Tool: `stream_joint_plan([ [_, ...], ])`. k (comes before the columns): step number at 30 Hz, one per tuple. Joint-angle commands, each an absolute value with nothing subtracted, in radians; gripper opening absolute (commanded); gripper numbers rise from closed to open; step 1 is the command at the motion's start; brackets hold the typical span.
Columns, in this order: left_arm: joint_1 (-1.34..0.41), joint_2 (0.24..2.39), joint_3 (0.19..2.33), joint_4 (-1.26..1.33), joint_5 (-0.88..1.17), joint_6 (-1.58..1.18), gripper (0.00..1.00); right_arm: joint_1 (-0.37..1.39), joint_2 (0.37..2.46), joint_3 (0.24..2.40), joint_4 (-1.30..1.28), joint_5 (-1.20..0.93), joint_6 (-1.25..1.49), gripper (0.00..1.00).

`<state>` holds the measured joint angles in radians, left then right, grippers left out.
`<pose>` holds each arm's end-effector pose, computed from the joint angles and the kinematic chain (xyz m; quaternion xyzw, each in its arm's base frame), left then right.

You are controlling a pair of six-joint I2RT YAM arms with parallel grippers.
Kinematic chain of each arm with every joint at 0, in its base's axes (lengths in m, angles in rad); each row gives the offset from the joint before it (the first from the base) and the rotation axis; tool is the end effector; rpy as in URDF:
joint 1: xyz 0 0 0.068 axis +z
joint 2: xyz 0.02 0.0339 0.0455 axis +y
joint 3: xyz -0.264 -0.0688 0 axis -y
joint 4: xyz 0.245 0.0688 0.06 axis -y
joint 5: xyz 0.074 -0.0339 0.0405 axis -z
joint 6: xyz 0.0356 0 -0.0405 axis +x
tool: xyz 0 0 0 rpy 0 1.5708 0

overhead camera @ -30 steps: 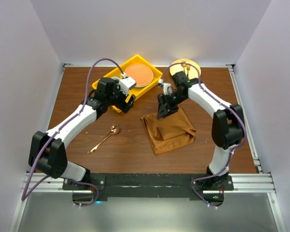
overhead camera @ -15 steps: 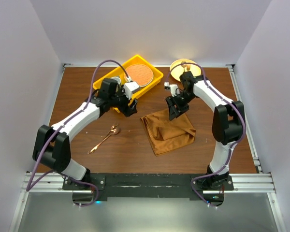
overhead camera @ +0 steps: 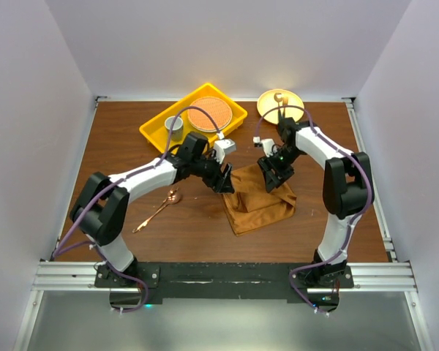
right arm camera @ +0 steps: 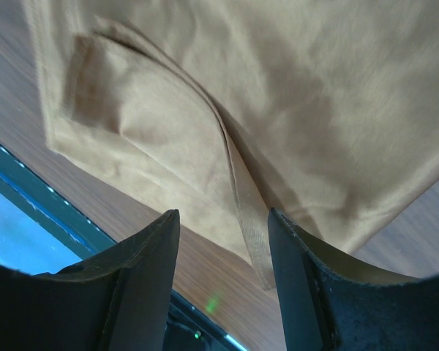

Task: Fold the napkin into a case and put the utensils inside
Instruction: Fold the rectangle-folded napkin at the center of the board.

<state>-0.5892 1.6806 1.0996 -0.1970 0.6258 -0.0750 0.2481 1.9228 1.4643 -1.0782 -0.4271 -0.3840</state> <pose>0.2876 -0.2173 0.2194 0.3381 0.8186 -0.3882 0.2547 0.3462 0.1029 0.2003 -0.3071 0.9276 0.2103 0.0310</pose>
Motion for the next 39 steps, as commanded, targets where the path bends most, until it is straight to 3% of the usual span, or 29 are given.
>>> stream_joint_plan([
  [1, -0.606, 1.701, 1.121, -0.115, 0.64, -0.184, 0.69, 0.245, 1.859, 1.425, -1.086, -0.379, -0.437, 0.55],
  [8, -0.607, 1.724, 1.118, -0.109, 0.609, -0.192, 0.69, 0.245, 1.819, 1.381, -1.072, -0.342, -0.471, 0.45],
  [15, -0.609, 1.753, 1.112, -0.095, 0.604, -0.216, 0.64, 0.245, 1.79, 1.361, -1.074, -0.311, -0.528, 0.29],
  [39, -0.658, 1.907, 1.178, -0.055, 0.558, -0.436, 0.52, 0.218, 1.691, 1.249, -1.071, -0.325, -0.523, 0.33],
])
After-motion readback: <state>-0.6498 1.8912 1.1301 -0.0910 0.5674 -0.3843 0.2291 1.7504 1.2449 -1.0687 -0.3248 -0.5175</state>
